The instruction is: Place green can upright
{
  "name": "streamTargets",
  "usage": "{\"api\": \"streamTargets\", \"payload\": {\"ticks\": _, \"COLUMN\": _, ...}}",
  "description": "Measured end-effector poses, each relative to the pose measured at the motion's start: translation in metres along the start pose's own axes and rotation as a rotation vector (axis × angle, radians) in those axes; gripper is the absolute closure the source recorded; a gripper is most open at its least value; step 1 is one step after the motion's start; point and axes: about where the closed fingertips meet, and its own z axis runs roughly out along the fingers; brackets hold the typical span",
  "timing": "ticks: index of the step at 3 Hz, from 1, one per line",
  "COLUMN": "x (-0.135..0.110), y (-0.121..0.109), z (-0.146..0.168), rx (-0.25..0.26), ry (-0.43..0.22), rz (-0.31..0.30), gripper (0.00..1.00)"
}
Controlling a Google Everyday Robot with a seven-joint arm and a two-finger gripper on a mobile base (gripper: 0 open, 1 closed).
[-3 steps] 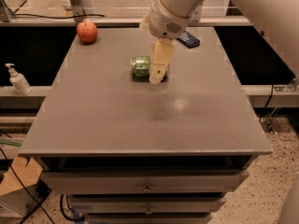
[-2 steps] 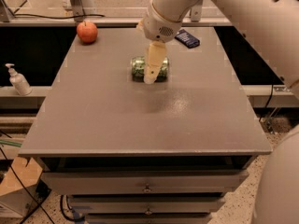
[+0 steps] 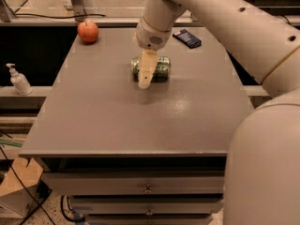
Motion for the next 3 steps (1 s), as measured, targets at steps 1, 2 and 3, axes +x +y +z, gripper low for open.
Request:
{"api": "streamTargets", "payload": {"ticks": 1, "x": 0.009, "y": -0.003, "z": 0.02, "rx": -0.02, "ry": 0.035, "rz": 0.024, "gripper": 0.0}}
{"api": "streamTargets", "payload": {"ticks": 2, "x": 0.019, "y": 0.0, "z": 0.033, "rx": -0.05, "ry": 0.053, "rz": 0.042, "gripper": 0.16}}
{"api": "streamTargets", "payload": {"ticks": 3, "x": 0.023, "y": 0.005, "z": 0.032, "rx": -0.046, "ry": 0.051, "rz": 0.048, "gripper": 0.39}}
